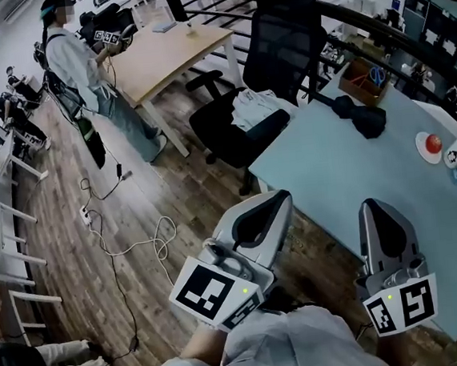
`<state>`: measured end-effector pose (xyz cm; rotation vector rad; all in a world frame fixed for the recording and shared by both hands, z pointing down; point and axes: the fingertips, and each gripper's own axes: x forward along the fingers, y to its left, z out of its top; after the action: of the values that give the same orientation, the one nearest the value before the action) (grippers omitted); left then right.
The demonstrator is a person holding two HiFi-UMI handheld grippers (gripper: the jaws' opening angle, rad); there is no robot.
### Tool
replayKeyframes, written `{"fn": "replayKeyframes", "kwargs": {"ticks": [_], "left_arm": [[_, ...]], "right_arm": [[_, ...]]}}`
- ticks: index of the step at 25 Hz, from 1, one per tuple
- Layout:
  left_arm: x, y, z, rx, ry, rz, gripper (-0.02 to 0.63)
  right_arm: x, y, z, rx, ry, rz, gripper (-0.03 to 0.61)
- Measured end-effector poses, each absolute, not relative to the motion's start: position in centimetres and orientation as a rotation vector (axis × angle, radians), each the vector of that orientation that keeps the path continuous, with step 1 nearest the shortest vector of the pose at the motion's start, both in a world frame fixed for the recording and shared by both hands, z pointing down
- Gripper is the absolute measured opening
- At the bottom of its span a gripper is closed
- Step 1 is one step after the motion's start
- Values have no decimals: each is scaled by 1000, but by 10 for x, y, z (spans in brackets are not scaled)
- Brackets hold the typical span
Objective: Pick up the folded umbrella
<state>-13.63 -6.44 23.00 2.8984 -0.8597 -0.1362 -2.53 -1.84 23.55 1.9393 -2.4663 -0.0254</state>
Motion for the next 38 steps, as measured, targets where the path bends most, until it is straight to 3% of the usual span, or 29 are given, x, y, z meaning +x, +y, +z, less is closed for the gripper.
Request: {"fn": "replayKeyframes", "kwargs": {"ticks": [25, 38], "left_arm": [[-155, -133, 247, 2979, -419, -129, 5], [-131, -148, 248, 2990, -391, -120, 5]], "right_arm": [[-69, -45, 245, 2268, -2084, -13, -2], [-42, -64, 247, 2283, -2076, -18, -2]]}}
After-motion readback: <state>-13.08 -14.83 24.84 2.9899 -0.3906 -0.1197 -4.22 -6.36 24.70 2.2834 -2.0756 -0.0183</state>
